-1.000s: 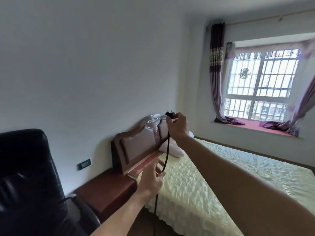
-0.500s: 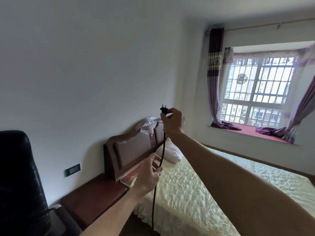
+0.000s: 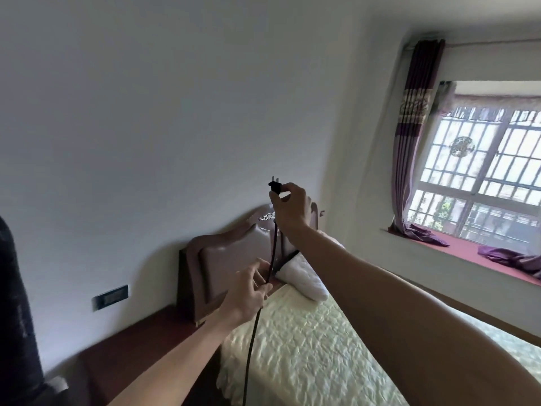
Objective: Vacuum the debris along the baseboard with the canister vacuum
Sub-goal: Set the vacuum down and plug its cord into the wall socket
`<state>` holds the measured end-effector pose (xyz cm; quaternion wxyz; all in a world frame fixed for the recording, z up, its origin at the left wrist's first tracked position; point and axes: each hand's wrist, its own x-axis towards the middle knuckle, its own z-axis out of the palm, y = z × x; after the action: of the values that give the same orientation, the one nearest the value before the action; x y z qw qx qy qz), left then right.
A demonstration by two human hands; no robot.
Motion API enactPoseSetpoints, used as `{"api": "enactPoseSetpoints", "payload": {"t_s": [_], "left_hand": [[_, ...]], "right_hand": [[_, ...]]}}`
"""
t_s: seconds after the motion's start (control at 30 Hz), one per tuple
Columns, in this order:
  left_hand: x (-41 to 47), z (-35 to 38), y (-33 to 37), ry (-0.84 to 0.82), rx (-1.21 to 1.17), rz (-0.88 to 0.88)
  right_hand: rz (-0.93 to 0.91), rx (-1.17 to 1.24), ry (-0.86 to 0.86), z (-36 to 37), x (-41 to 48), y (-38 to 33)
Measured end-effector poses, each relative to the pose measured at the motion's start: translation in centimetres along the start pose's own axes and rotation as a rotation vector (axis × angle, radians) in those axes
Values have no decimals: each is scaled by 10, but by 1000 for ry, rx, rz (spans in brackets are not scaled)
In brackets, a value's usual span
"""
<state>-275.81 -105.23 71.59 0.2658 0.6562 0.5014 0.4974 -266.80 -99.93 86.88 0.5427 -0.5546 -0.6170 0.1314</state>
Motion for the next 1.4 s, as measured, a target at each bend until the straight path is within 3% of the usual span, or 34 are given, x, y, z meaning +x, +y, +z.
{"api": "enactPoseSetpoints", "payload": {"t_s": [0.43,0.9,1.4], "left_hand": [[83,-6,-45,60,13,-28],[169,3,-78,327,143,-149],[173,-45,-135,420,268,-368]], "right_hand": [[-13,109,-66,78,90,41],[-56,349,-382,161,187,75],[-20,498,-642,272,179,73]]}}
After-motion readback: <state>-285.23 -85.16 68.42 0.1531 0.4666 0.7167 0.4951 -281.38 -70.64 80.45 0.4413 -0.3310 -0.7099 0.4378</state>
